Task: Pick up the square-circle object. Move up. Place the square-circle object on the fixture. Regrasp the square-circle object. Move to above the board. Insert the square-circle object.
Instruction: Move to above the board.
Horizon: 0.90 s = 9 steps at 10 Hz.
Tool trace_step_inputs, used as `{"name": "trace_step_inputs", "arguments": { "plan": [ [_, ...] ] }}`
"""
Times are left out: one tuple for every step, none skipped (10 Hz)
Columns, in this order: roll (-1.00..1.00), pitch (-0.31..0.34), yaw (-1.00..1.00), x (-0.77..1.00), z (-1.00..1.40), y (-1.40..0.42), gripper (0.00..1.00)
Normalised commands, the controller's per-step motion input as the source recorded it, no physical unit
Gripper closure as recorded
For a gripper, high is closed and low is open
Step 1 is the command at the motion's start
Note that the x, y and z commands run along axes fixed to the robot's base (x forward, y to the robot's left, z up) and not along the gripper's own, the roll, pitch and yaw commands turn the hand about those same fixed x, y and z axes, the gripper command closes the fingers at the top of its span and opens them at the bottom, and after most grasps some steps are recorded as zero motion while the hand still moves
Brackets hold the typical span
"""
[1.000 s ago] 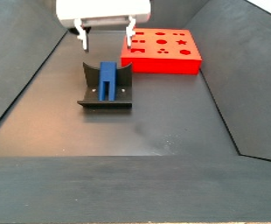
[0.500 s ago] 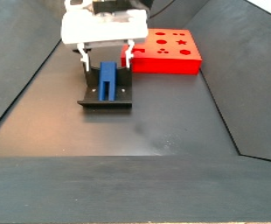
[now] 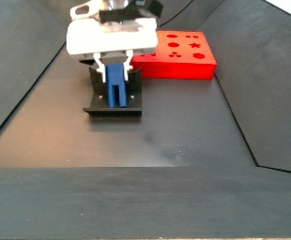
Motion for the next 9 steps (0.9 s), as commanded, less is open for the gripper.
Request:
{"name": "trace_step_inputs", "arguments": {
  "plan": [
    [0.13,0.147,-0.2,-0.06,1.0,0.14,1.0],
    [0.08,0.157,-0.14,-0.06,1.0,0.14,1.0],
    [0.04,0.167,-0.08,-0.06,1.0,0.13,1.0],
    [0.03,0.174,-0.05,-0.06,1.0,0.13,1.0],
    [-0.02,0.178,0.03,-0.06,1.0,0.12,1.0],
    [-0.04,0.174,0.07,-0.06,1.0,0.11,1.0],
    [-0.05,0.157,0.09,-0.06,1.0,0.11,1.0],
    [-0.06,0.13,0.12,-0.05,1.0,0.1,1.0],
    [-0.06,0.105,0.13,-0.05,1.0,0.09,1.0]
  ]
}}
